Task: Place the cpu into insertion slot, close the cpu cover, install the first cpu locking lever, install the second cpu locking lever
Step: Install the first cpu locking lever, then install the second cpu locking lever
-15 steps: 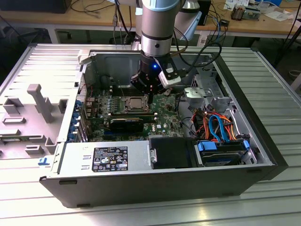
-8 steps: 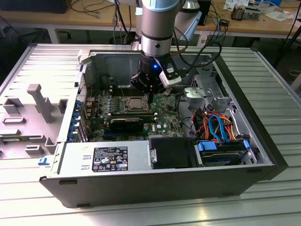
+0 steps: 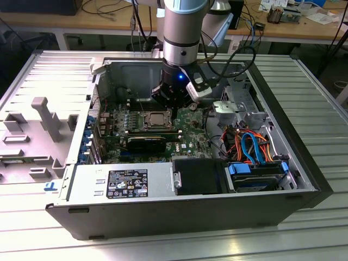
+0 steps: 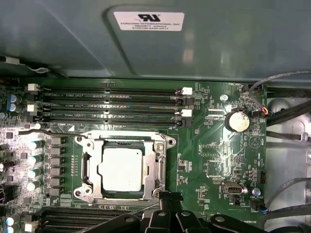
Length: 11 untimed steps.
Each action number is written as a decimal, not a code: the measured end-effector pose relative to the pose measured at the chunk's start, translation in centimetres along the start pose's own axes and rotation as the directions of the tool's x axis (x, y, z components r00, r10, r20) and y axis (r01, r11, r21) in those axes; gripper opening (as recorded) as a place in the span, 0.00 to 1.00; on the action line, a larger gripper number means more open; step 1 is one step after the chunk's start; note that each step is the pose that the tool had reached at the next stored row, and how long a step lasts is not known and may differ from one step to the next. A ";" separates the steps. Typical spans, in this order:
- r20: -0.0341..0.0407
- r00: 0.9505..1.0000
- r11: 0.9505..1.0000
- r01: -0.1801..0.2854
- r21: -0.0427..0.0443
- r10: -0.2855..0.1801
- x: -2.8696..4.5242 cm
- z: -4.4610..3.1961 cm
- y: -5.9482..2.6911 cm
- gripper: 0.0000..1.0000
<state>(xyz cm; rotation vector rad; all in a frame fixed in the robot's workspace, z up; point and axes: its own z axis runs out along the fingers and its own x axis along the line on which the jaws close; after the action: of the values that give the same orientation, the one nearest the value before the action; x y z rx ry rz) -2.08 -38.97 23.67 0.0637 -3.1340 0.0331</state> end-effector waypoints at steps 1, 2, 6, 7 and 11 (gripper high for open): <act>0.000 1.000 1.000 0.001 0.000 -0.001 0.00 0.00 0.00 0.11; 0.000 1.000 1.000 0.001 0.000 -0.001 0.00 0.00 0.00 0.11; 0.000 1.000 1.000 0.001 0.000 -0.001 0.00 0.00 0.00 0.11; 0.000 1.000 1.000 0.001 0.000 -0.001 0.01 0.00 0.00 0.11; 0.000 1.000 1.000 0.001 0.000 -0.001 0.01 0.00 0.00 0.11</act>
<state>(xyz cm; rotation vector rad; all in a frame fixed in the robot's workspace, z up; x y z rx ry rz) -2.09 -38.97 23.67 0.0655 -3.1340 0.0332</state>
